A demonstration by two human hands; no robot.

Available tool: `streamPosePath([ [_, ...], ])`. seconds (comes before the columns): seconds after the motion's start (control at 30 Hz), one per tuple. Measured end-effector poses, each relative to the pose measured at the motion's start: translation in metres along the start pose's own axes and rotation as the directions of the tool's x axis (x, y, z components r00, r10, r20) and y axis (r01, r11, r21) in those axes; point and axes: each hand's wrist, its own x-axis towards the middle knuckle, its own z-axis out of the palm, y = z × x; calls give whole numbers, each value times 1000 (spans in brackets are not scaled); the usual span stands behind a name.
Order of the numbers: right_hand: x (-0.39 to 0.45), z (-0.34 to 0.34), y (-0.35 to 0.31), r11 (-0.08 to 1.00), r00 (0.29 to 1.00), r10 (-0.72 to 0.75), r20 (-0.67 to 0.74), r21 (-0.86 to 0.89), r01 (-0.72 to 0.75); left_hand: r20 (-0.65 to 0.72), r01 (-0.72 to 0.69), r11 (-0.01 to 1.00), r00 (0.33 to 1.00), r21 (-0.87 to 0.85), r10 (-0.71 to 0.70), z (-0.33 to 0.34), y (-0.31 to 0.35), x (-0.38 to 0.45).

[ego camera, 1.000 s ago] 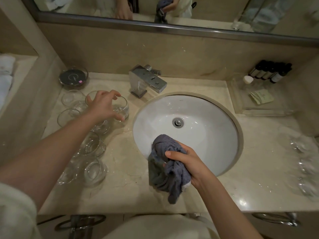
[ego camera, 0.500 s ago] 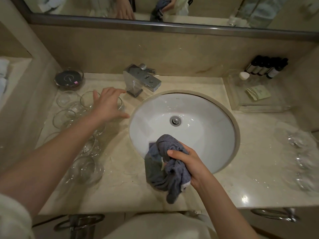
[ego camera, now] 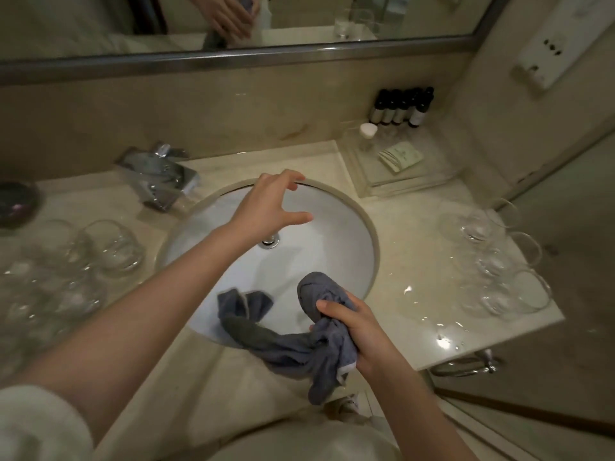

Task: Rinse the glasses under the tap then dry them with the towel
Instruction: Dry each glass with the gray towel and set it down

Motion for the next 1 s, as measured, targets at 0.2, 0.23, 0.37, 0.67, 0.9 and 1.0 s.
streamPosePath([
  [0.2, -2, -49, -21, 998, 997, -24, -68, 52, 28, 182, -85, 995, 979, -44, 92, 62, 66, 50],
  [0.23, -1, -57, -25, 998, 996, -29, -81, 51, 33, 207, -93, 995, 973, -43, 100, 73, 75, 58],
  [0.37, 0, -89, -41, 996, 991, -32, -132, 80, 43, 302, -126, 992, 945, -29, 129, 115, 107, 90],
  [0.67, 3, -145, -63, 987, 986, -46, -159, 145, 69, 464, -211, 977, 862, -37, 204, 202, 181, 150],
  [0.9, 3, -168, -68, 984, 985, -44, -165, 161, 71, 593, -272, 962, 776, 7, 215, 245, 213, 173],
  [1.0, 4, -173, -67, 987, 985, -53, -163, 139, 76, 611, -280, 960, 766, 33, 202, 258, 218, 181],
])
